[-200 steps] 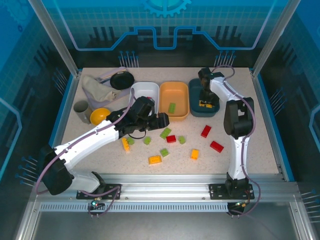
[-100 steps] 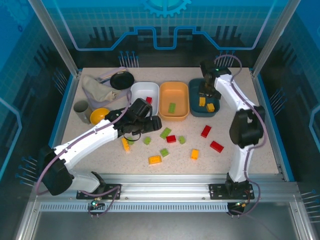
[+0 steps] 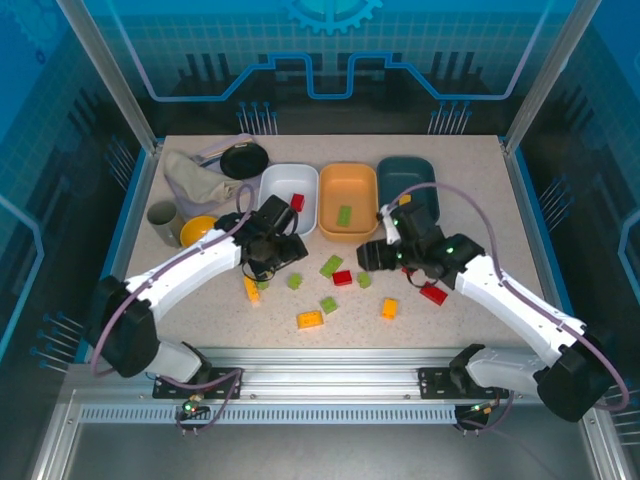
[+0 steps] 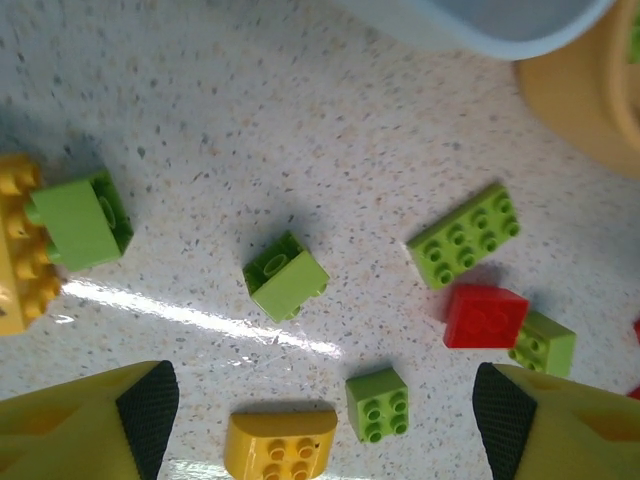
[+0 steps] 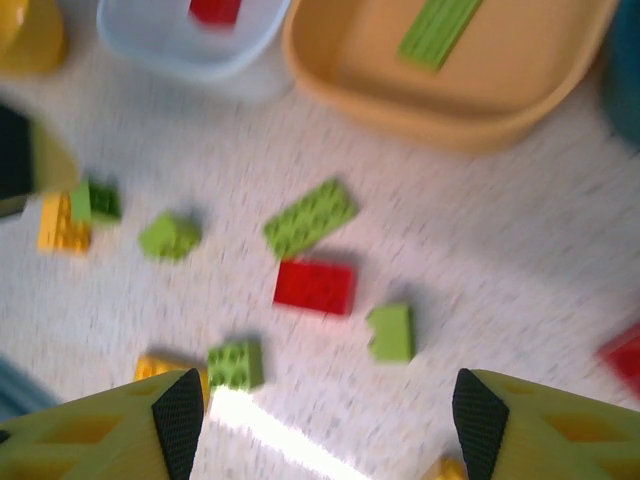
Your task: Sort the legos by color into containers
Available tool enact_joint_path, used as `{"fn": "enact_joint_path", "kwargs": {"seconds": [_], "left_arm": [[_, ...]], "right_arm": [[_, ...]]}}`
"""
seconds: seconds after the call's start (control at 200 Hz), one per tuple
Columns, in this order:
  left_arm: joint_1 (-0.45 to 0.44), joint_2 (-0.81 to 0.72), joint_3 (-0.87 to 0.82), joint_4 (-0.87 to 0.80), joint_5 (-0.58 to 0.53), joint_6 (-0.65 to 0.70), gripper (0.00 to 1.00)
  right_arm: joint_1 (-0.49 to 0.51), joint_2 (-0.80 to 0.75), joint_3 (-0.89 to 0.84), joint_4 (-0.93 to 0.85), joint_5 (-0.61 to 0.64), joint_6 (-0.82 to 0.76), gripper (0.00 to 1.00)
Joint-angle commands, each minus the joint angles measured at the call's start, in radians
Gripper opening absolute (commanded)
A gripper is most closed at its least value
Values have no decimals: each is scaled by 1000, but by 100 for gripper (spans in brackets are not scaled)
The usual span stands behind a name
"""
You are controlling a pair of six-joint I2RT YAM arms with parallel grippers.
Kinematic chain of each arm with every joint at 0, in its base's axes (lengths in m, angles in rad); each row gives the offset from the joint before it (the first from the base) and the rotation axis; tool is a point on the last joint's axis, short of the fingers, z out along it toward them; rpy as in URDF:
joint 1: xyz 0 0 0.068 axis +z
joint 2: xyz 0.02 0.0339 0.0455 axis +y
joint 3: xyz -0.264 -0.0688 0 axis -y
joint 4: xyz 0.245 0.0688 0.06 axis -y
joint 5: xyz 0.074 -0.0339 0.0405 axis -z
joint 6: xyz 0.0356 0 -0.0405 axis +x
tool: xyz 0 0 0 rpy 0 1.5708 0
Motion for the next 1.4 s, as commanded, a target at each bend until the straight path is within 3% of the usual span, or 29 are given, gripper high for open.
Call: {"fn": "enact_joint_path", "kwargs": {"seconds": [0.0, 0.165, 0.465, 0.715, 0.895, 1.0, 1.205, 1.395], "left_arm": [[7, 90, -14, -7, 79, -170, 81], [8, 156, -29, 25, 78, -347, 81], [4, 254, -41, 94, 101, -489, 80], [2, 266, -81, 184, 98, -556, 67], [-4, 259, -95, 195, 90, -551, 43], [-7, 232, -102, 187, 72, -546, 34], [-40, 176, 83, 33, -21, -384, 33], [-63, 305, 383, -65, -51, -154, 33]], "right_arm": [[56, -51, -35, 41, -67, 13, 70], [86, -45, -48, 32, -92, 1, 70], [91, -93, -70, 3, -67, 5, 70], [90, -110, -86, -7, -62, 8, 70], [90, -108, -86, -8, -57, 7, 70], [88, -114, -85, -9, -52, 10, 70], [23, -154, -6, -47, 43, 46, 69], [-105, -126, 50, 18, 95, 146, 68]]}}
